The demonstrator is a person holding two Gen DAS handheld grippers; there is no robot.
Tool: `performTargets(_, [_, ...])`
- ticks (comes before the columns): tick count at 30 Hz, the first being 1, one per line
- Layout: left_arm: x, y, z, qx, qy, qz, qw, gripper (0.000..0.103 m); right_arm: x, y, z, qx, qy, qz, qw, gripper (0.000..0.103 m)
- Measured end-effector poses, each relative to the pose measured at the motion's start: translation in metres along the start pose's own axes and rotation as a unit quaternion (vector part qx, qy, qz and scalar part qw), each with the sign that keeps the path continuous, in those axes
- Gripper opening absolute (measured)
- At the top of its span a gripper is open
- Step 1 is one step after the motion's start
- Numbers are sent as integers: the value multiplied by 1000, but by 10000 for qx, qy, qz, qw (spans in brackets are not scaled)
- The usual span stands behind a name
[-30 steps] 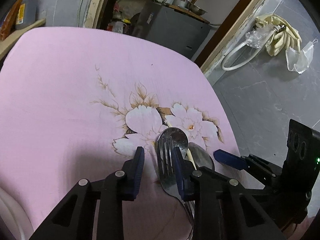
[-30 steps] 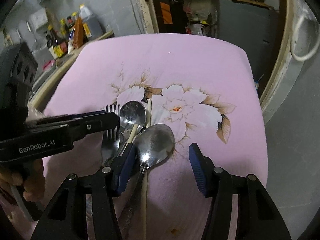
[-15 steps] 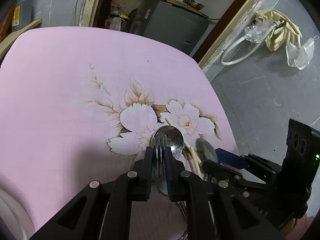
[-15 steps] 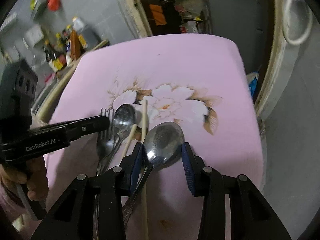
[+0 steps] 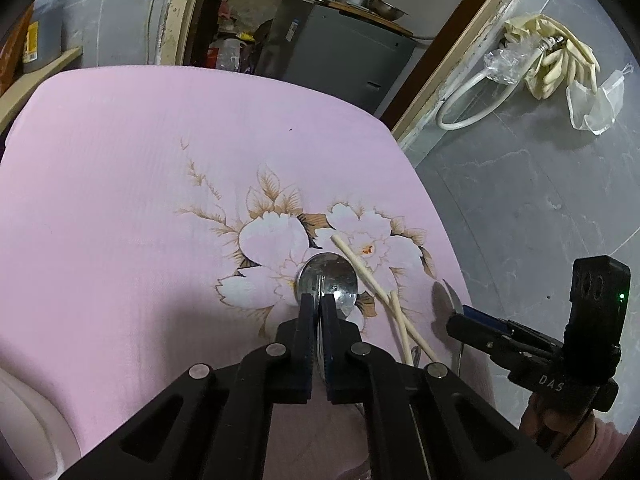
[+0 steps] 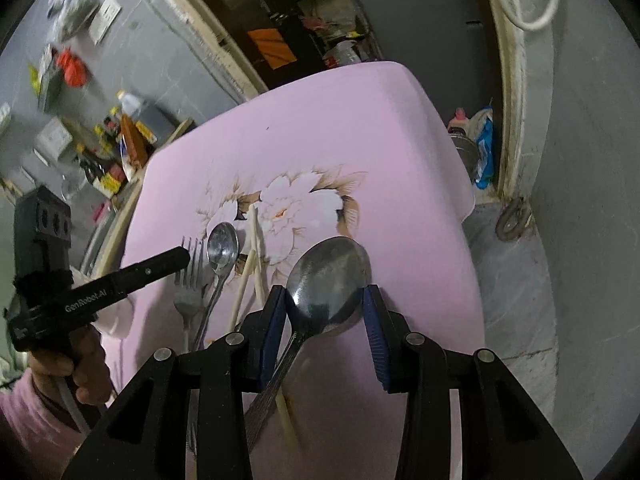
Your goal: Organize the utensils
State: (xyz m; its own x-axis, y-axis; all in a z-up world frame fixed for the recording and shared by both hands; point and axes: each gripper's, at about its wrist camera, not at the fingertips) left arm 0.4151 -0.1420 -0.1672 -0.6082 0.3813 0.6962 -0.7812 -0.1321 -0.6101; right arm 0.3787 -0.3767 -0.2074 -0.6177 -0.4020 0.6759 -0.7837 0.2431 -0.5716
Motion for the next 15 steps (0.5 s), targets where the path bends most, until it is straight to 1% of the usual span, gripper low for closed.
performTargets(6, [-3, -1, 8, -155, -39, -44, 9999, 3, 0, 4, 9, -310, -102, 41, 9995, 35])
performTargets(12, [-6, -1, 10, -212, -101, -111, 9997, 3, -11, 0, 5, -370, 65, -119, 9992, 36])
performTargets(13, [-6, -1, 10, -208, -105, -115, 9997, 3, -13, -2, 3, -371, 107, -145, 9991, 36])
performTargets(15, [-5, -1, 9, -197, -112, -119, 9997, 3, -16, -4, -3, -323, 203, -187, 9991, 41])
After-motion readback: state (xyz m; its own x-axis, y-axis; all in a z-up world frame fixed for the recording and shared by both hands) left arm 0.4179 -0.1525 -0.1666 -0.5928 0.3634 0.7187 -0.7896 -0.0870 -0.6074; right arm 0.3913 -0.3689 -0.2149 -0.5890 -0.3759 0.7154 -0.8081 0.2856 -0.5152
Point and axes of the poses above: each gripper's, at about its wrist camera, not at the fingertips, and x roughly against the way its jaws point, z to its right, y to its underside, and after that the axes turned 8 degrees about z, right-handed
